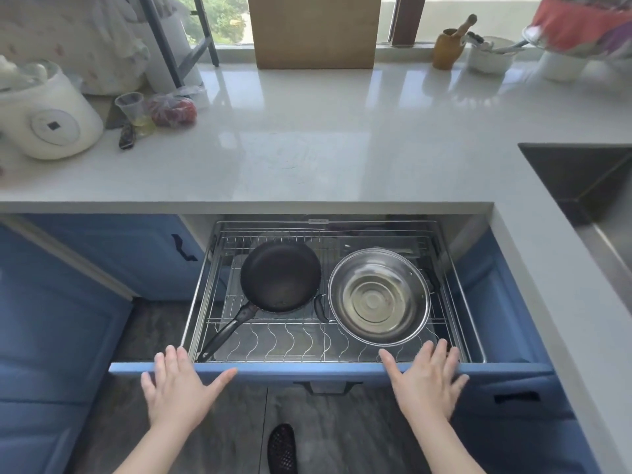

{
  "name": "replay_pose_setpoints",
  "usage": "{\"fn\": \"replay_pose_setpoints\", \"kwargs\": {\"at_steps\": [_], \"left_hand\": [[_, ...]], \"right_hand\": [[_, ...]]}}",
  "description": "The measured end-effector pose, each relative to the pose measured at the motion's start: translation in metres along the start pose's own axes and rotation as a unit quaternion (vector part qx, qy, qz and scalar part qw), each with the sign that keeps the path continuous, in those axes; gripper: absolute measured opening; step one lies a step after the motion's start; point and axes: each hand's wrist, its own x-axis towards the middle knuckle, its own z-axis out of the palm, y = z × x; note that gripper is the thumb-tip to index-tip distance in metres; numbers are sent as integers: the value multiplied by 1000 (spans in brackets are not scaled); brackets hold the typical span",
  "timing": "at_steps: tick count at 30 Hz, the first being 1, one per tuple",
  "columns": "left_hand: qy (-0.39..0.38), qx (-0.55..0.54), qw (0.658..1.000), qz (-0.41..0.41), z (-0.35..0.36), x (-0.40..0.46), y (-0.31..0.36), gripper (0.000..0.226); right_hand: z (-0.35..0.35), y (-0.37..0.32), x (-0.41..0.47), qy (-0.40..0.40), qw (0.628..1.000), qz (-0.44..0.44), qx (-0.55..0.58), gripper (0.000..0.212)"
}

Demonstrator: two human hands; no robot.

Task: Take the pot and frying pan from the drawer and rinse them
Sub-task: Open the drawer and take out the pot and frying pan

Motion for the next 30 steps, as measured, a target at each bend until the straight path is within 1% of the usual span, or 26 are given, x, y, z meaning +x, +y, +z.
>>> {"fn": "replay_pose_setpoints", "kwargs": {"at_steps": [4,9,13,17,18,21,25,28,30], "left_hand": [[-14,8,1000,-3,-4,-1,2,126],[-11,-4,1000,0,-4,-1,2,126],[-30,26,999,4,-9,3,3,124],[23,20,999,31,-13,14,2,133],[29,13,999,44,-14,16,5,134],[17,-8,994,106,-16,27,37,124],[-21,-23,972,232,-15,51,108,115],[-53,9,948,313,-5,70,163,120],[-70,45,936,342,6,82,193,125]], "right_hand": [[-1,0,-1,-1,1000,-1,1,108],[-2,0,0,1,1000,0,10,107],[-8,2,2,-18,1000,-17,-5,103],[-23,20,19,5,997,-67,-27,92],[-28,28,27,12,997,-79,-23,90],[-39,45,63,9,994,-106,-1,94],[-43,55,111,-60,988,-139,23,106],[-37,56,146,-112,981,-156,39,114],[-31,55,170,-143,976,-158,51,120]]}}
